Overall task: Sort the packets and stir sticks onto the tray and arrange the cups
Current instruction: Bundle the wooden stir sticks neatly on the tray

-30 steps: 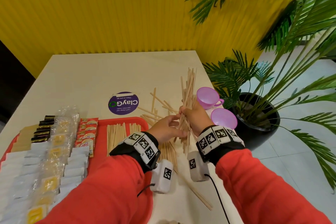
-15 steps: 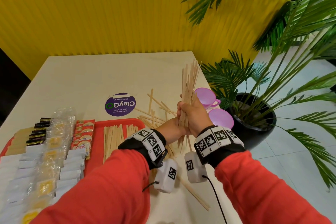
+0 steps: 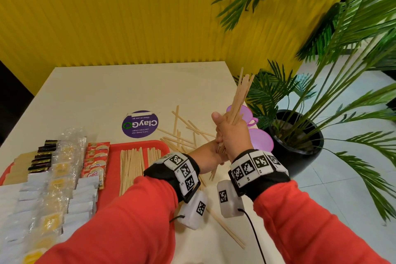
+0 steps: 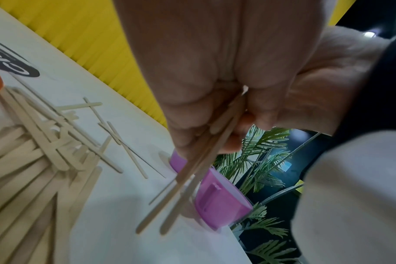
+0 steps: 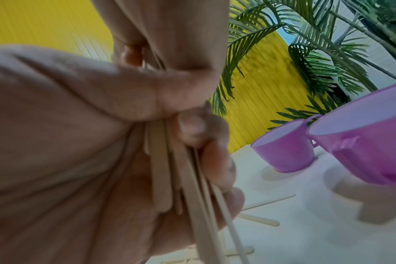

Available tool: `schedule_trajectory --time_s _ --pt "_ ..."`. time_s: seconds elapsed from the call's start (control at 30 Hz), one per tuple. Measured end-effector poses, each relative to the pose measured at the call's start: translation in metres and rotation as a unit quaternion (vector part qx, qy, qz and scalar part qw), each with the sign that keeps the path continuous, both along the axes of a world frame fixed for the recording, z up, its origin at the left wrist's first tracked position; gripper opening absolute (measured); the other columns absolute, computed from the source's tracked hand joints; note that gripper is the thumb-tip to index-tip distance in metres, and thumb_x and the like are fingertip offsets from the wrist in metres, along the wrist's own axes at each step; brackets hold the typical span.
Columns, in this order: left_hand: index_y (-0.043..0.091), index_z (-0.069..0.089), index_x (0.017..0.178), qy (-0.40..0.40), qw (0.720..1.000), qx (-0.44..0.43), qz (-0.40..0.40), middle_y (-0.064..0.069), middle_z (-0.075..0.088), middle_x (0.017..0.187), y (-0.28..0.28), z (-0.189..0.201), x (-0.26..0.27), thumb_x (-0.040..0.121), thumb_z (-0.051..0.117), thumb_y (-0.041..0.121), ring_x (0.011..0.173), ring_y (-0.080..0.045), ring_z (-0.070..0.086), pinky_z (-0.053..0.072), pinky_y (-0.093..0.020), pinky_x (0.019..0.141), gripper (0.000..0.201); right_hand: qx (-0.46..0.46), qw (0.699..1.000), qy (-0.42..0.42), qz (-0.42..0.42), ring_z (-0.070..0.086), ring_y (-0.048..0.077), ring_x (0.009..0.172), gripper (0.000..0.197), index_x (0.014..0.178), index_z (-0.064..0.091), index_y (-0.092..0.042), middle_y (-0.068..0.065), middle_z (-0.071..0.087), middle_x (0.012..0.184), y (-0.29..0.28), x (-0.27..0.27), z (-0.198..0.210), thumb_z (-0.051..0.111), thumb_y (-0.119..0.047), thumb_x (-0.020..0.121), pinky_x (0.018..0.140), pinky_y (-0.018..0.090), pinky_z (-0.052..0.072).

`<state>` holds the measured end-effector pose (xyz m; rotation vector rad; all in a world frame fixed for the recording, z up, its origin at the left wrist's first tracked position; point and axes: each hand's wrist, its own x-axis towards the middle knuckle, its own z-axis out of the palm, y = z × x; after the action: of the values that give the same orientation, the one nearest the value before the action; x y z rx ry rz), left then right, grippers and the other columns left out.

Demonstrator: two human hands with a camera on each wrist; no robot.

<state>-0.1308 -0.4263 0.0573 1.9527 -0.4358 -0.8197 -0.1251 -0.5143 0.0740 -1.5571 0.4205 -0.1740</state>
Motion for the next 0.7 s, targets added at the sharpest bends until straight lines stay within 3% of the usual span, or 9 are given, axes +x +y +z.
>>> schedule_trajectory --time_s 0.1,0.2,0.3,0.37,0.43,0.53,0.63,0.7 --pt "0.016 0.048 0.07 0.003 1.0 0.018 0.002 0.001 0.049 0.068 -0.006 -0.008 0.001 0.09 0.051 0.007 0.063 -0.009 0.042 0.036 -0.017 0.059 0.023 -0.017 1.0 -0.007 -0.006 0.04 0.015 0.052 0.037 0.06 0.04 -0.014 0.002 0.041 0.055 -0.002 -0.005 -0.004 0.067 -0.021 0.083 0.057 0.027 0.037" --pt "0.014 0.055 0.091 0.008 0.999 0.043 0.005 -0.003 0.056 0.084 -0.011 -0.019 0.002 0.089 0.054 0.008 0.082 -0.015 0.049 0.039 -0.021 0.068 0.007 -0.046 0.999 -0.025 0.009 0.038 0.017 0.053 0.039 0.058 0.037 -0.014 0.004 0.037 0.054 -0.004 -0.012 -0.012 0.067 -0.017 0.082 0.056 0.027 0.035" --pt "0.015 0.056 0.1 -0.015 0.997 0.077 0.005 0.001 0.056 0.087 -0.013 -0.025 0.0 0.092 0.055 0.013 0.086 -0.012 0.052 0.041 -0.016 0.071 0.009 -0.061 0.998 -0.008 0.027 0.043 0.014 0.047 0.037 0.057 0.041 -0.013 0.002 0.042 0.049 -0.005 -0.019 -0.024 0.069 -0.02 0.081 0.054 0.026 0.039" --pt "0.006 0.055 0.119 -0.032 0.994 0.107 -0.001 -0.01 0.06 0.11 -0.013 -0.029 -0.001 0.093 0.054 0.014 0.104 -0.018 0.054 0.04 -0.024 0.088 0.028 -0.046 0.999 0.005 0.028 0.049 0.011 0.044 0.033 0.059 0.046 -0.011 0.002 0.048 0.048 -0.005 -0.023 -0.031 0.071 -0.019 0.079 0.056 0.027 0.046" --pt "0.002 0.052 0.126 -0.019 0.994 0.105 0.004 -0.013 0.057 0.124 -0.011 -0.03 -0.002 0.092 0.055 0.01 0.114 -0.018 0.052 0.039 -0.026 0.096 0.035 -0.022 0.999 0.015 0.019 0.052 0.015 0.049 0.03 0.061 0.047 -0.01 0.006 0.05 0.052 -0.005 -0.026 -0.037 0.073 -0.014 0.078 0.06 0.031 0.049" --pt "0.001 0.055 0.123 0.004 0.994 0.108 0.022 -0.015 0.06 0.123 -0.012 -0.036 -0.002 0.088 0.059 0.008 0.118 -0.024 0.054 0.04 -0.031 0.101 0.036 -0.01 1.0 0.018 0.013 0.051 0.018 0.053 0.033 0.059 0.045 -0.013 0.006 0.05 0.053 -0.005 -0.028 -0.042 0.074 -0.01 0.076 0.063 0.034 0.049" --pt "0.002 0.054 0.124 0.009 0.994 0.111 0.009 -0.009 0.059 0.112 -0.014 -0.039 -0.003 0.09 0.057 0.011 0.109 -0.017 0.053 0.038 -0.024 0.094 0.035 -0.009 1.0 0.017 0.0 0.051 0.018 0.053 0.033 0.059 0.046 -0.015 0.001 0.05 0.051 -0.003 -0.03 -0.045 0.074 -0.011 0.075 0.063 0.034 0.049" --pt "0.014 0.057 0.111 0.007 0.994 0.107 0.015 -0.002 0.057 0.101 -0.014 -0.041 -0.005 0.091 0.055 0.013 0.101 -0.013 0.051 0.038 -0.023 0.093 0.019 -0.014 1.0 0.011 -0.016 0.052 0.02 0.057 0.03 0.062 0.048 -0.016 0.002 0.051 0.054 -0.001 -0.03 -0.045 0.074 -0.011 0.075 0.065 0.036 0.05"
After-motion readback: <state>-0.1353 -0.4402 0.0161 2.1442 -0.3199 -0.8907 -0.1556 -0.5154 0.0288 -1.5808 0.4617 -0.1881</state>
